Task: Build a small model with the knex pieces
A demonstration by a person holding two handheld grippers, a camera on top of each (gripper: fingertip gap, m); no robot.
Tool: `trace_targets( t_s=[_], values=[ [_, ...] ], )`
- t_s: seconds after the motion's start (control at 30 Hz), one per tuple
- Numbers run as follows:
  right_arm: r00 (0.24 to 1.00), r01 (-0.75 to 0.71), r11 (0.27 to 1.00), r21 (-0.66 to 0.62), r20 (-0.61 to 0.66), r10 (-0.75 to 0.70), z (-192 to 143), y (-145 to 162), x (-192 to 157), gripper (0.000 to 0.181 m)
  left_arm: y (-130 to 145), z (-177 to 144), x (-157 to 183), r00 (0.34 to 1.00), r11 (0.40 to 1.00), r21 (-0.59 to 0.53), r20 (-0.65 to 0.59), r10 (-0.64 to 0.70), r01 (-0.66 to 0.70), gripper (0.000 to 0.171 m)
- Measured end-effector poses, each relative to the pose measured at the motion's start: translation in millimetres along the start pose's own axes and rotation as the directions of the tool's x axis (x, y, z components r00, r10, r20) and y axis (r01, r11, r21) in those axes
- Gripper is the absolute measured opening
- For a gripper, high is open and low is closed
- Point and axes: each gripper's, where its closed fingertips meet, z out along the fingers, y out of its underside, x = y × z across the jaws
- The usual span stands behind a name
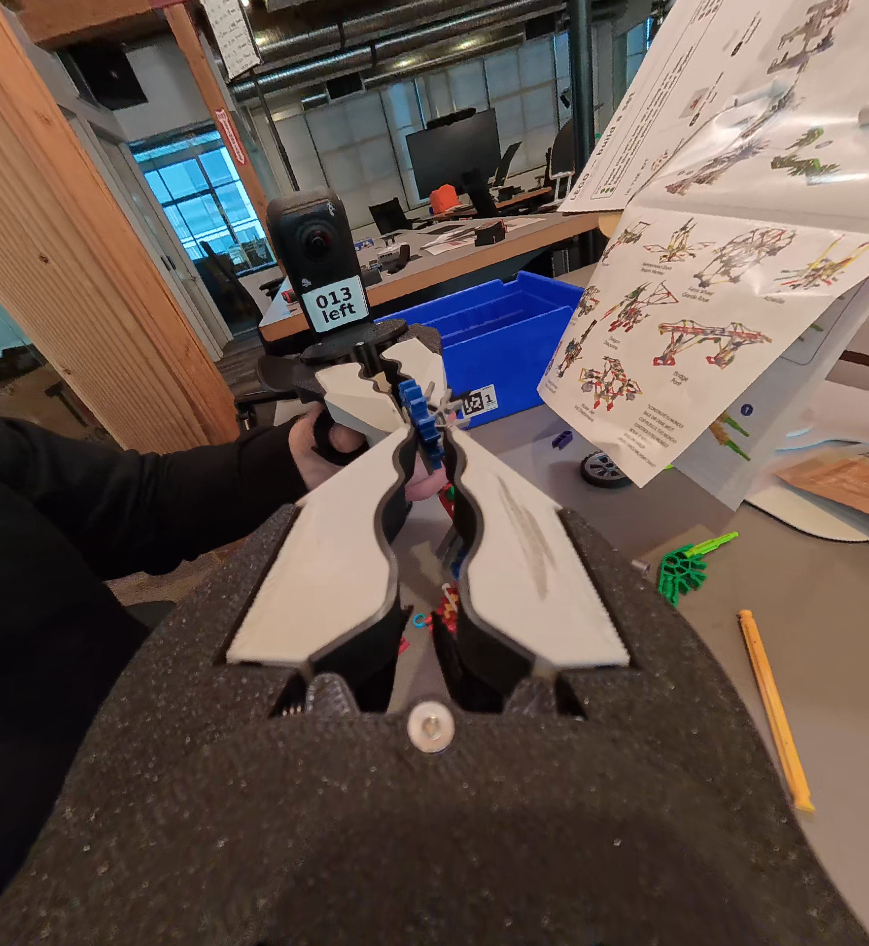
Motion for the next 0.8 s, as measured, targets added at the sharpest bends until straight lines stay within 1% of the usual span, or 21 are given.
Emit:
trace_targets(
  t_s=[0.27,0.43,0.53,0.63,0.73,0.8],
  values=[
    [0.998,-0.053,0.998,0.018,0.024,0.053,-0.6,4.0,1.9,0.009,1.9,-0.2,-1.7,1.000,1.000,-0.001,-0.007,-0.028,0.028,0.006],
    [0.998,-0.061,0.998,-0.003,0.017,0.061,-2.2,8.4,4.7,0.009,6.1,1.5,-2.1,1.000,0.999,-0.026,-0.005,-0.028,0.027,0.005],
    [0.999,-0.037,0.999,-0.013,-0.011,0.037,-5.2,7.2,9.4,0.013,7.0,1.1,-4.2,1.000,0.999,-0.043,0.015,0.000,0.001,0.005],
    [1.000,0.001,1.000,-0.024,-0.013,-0.001,-6.5,3.0,8.9,0.013,5.8,-0.7,-4.6,1.000,0.999,-0.048,0.016,0.005,-0.004,0.005],
    [0.998,0.060,0.995,-0.075,-0.018,-0.061,-2.7,4.0,7.1,0.013,8.2,-0.7,-4.6,1.000,0.997,-0.071,0.019,0.017,-0.015,0.005],
    [0.994,0.100,0.988,-0.121,-0.027,-0.104,0.4,8.9,7.9,0.010,8.2,-1.3,-4.7,1.000,0.997,-0.076,0.019,0.015,-0.014,0.005]
  ],
)
